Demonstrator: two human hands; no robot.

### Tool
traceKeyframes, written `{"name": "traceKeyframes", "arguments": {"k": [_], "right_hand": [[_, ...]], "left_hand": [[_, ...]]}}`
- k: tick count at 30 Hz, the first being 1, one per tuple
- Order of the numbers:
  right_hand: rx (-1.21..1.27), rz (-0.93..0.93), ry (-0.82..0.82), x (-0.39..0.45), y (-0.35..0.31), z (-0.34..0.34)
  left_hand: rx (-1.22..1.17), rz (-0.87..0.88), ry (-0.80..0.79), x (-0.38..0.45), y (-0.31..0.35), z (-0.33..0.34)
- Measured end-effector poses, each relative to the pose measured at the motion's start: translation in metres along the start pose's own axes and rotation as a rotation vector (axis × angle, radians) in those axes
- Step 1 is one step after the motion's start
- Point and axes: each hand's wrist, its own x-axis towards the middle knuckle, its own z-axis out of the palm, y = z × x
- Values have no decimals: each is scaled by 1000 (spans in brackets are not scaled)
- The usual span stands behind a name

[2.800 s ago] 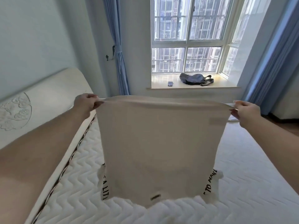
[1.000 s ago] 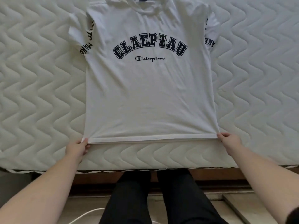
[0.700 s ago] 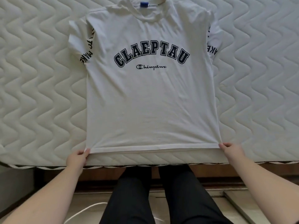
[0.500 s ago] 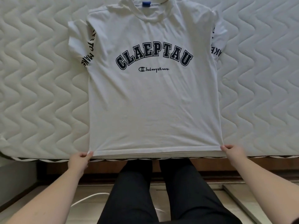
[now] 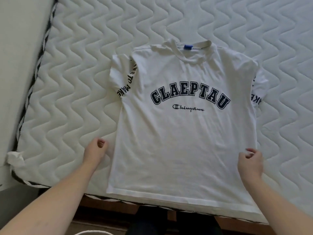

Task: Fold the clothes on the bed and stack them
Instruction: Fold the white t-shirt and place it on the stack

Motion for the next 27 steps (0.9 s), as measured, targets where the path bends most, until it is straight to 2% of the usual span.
{"name": "traceKeyframes", "arguments": {"k": [4, 12, 19, 23, 27], "right_hand": [[80, -129, -114, 4, -79, 42], [117, -346, -412, -8, -198, 120], [-14, -486, -612, -14, -264, 179], [-150, -622, -647, -9, -300, 206], [-242, -686, -678, 6, -334, 228]], "left_hand": [[-111, 110, 56, 54, 55, -15], [-194, 219, 30, 139, 137, -27], [-258, 154, -13, 203, 188, -32], [-184, 95, -137, 228, 205, -32], [-128, 118, -101, 242, 203, -34]]}}
